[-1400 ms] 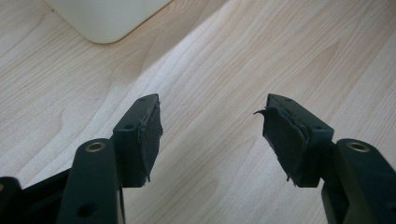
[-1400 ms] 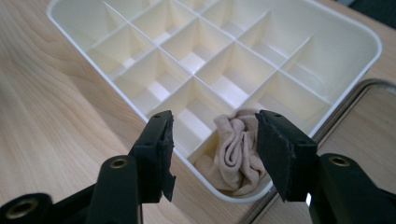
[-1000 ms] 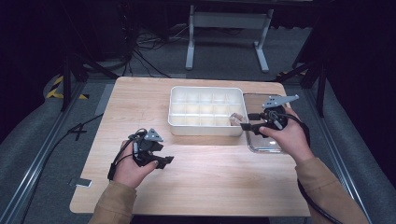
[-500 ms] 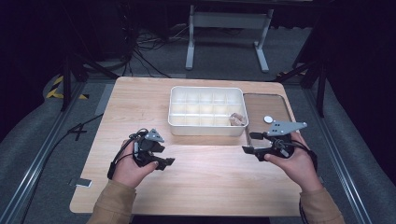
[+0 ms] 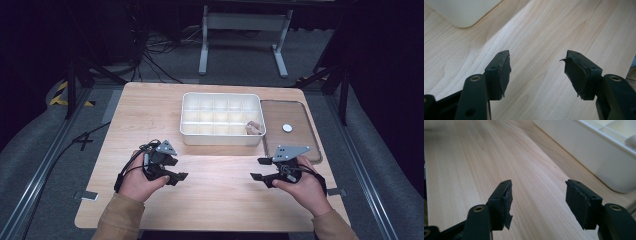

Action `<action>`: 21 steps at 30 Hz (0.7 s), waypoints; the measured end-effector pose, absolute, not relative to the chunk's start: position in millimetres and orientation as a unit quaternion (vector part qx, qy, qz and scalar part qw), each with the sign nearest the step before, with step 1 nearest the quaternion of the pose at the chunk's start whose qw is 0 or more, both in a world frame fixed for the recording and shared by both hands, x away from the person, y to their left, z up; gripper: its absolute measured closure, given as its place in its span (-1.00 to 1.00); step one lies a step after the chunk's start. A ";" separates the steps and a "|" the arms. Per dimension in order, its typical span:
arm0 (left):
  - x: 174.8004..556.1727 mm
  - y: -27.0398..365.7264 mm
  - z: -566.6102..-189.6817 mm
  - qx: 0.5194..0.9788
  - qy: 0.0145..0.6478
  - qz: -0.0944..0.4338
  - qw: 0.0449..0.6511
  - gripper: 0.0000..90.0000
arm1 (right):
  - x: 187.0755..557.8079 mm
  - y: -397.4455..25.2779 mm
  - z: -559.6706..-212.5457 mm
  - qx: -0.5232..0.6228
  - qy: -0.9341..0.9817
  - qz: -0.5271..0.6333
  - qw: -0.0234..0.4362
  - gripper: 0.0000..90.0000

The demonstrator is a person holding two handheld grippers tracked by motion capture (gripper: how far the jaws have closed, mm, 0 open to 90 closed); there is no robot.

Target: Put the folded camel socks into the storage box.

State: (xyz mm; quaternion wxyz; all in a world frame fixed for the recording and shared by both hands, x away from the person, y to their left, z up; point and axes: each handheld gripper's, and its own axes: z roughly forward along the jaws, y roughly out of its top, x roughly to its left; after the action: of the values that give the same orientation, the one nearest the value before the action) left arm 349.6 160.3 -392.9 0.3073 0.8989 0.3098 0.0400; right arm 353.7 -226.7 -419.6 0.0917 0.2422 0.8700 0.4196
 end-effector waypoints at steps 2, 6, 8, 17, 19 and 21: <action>349.7 159.6 -395.6 0.902 0.302 0.037 0.307 -0.17 | 352.9 -224.6 -426.7 0.233 0.871 0.424 0.081 -0.14; 351.0 161.1 -402.6 0.906 0.293 0.032 0.303 -0.17 | 350.1 -220.6 -442.4 0.223 0.876 0.421 0.078 -0.15; 351.3 161.5 -406.0 0.908 0.287 0.038 0.304 -0.19 | 349.5 -218.9 -448.6 0.219 0.878 0.419 0.077 -0.16; 351.3 158.5 -426.5 0.921 0.270 0.032 0.279 -0.23 | 344.1 -211.7 -471.9 0.210 0.887 0.404 0.077 -0.19; 351.6 158.1 -429.7 0.922 0.270 0.029 0.276 -0.24 | 343.3 -210.7 -473.6 0.208 0.885 0.408 0.082 -0.19; 351.9 157.5 -431.6 0.922 0.271 0.028 0.275 -0.25 | 343.0 -210.0 -473.9 0.207 0.886 0.407 0.081 -0.19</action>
State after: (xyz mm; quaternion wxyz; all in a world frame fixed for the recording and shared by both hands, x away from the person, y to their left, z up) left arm 351.9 157.5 -431.6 0.2750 0.9220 0.2713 0.0278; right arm 343.0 -210.0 -473.9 0.0815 0.2075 0.8857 0.4073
